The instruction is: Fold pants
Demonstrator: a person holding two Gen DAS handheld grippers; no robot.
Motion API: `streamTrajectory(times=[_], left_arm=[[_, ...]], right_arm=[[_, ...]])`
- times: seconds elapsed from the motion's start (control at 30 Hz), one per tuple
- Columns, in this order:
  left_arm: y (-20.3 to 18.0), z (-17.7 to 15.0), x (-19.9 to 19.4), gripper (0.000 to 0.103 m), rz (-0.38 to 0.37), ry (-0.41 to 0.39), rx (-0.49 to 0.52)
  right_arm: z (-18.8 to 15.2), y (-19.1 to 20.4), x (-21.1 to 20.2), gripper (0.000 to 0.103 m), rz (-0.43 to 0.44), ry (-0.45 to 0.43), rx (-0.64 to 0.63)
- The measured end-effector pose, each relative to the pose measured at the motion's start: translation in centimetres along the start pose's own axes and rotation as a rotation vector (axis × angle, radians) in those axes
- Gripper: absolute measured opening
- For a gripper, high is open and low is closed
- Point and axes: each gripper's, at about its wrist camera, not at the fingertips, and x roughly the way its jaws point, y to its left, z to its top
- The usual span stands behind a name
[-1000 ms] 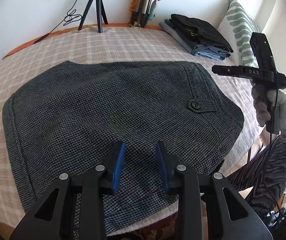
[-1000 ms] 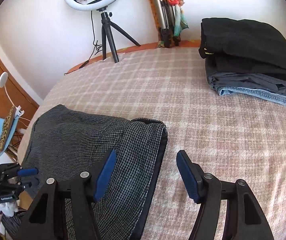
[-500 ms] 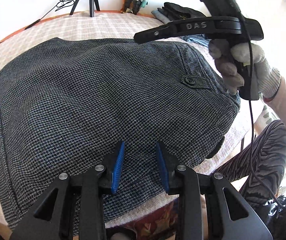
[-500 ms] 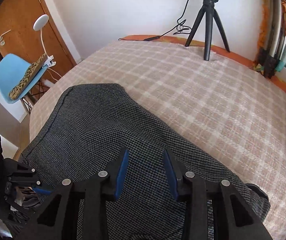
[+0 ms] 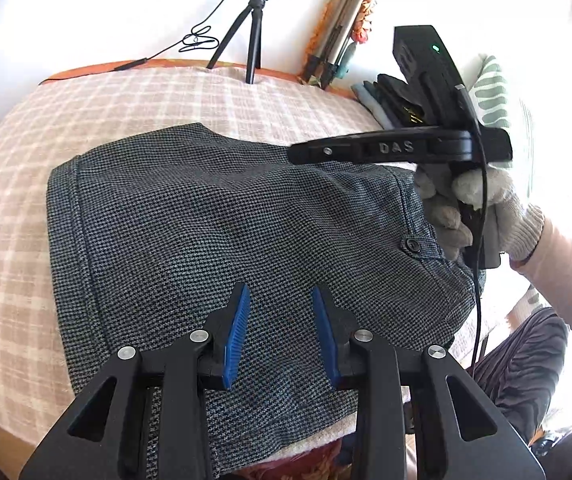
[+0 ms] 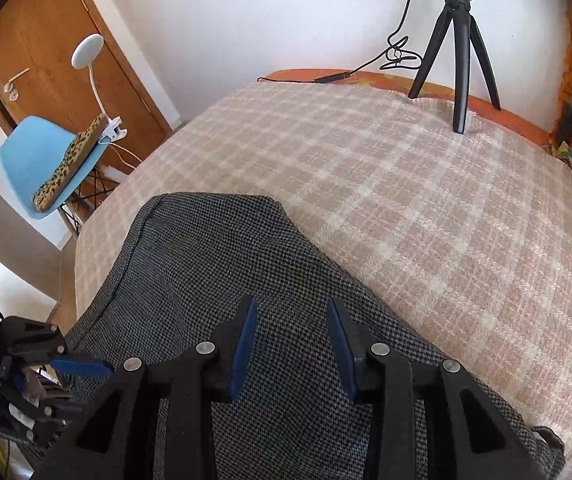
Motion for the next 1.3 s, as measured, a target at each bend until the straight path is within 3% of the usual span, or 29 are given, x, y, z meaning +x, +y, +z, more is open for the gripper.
streamTrajectory(times=[0.1,0.13,0.17,0.2,0.3,0.4,0.47,0.57,0.63,0.7,0.73,0.77,0.9,1.07,1.2,1.3], left_arm=[[-0.9,-0.2,1.1,0.031,-0.017,0.036,0.035],[-1.6,-0.2,1.7,0.031,-0.017,0.049,0.045],[-1.9,-0.4,2.0,0.031,-0.020,0.063,0.053],[-2.2,-0.6,2.4,0.031,-0.024,0.076,0.058],[-2.5,-0.7,3.0,0.031,-0.033,0.100,0.070],[-2.7,-0.8,3.5,0.031,-0.022,0.119,0.081],[-2.8,-0.8,3.9,0.031,-0.027,0.134,0.077],[-3.3,-1.3,4.5,0.031,-0.027,0.159,0.089],[-4.2,-1.7,4.6,0.031,-0.001,0.155,0.139],[-4.7,-1.8,4.5,0.031,0.014,0.158,0.164],[-4.5,-1.7,4.3,0.031,0.005,0.157,0.144],[-4.3,-1.6,4.1,0.031,-0.008,0.156,0.122],[-2.7,-0.5,2.6,0.031,0.006,0.091,0.065],[1.1,2.6,1.6,0.031,0.075,0.004,-0.041],[4.9,3.1,3.8,0.031,0.187,0.085,-0.097],[6.1,2.4,3.6,0.031,0.174,0.084,-0.095]], right_arm=[[1.5,0.4,2.1,0.039,-0.055,0.019,-0.027],[2.0,0.5,2.7,0.044,-0.072,0.033,-0.046],[2.3,0.3,3.2,0.057,-0.086,0.050,-0.054],[2.5,0.0,3.5,0.063,-0.096,0.054,-0.058],[2.9,-0.7,4.4,0.064,-0.015,0.089,-0.059],[2.3,0.3,5.1,0.045,0.039,0.129,-0.101],[1.9,1.2,5.2,0.013,0.001,0.128,-0.161],[2.3,1.6,4.7,0.003,-0.095,0.078,-0.222],[2.8,0.5,5.3,0.004,-0.124,0.091,-0.174],[2.9,0.4,5.3,0.012,-0.128,0.095,-0.171],[3.0,0.4,4.9,0.028,-0.140,0.083,-0.171],[2.9,0.4,4.2,0.038,-0.139,0.066,-0.164],[1.4,0.4,-0.1,0.038,-0.084,-0.005,-0.148],[-2.9,0.7,-2.8,0.038,-0.093,0.014,-0.163],[-6.6,-0.1,-1.6,0.038,-0.136,0.094,-0.188],[-7.8,-1.0,-2.6,0.038,-0.123,0.072,-0.182]])
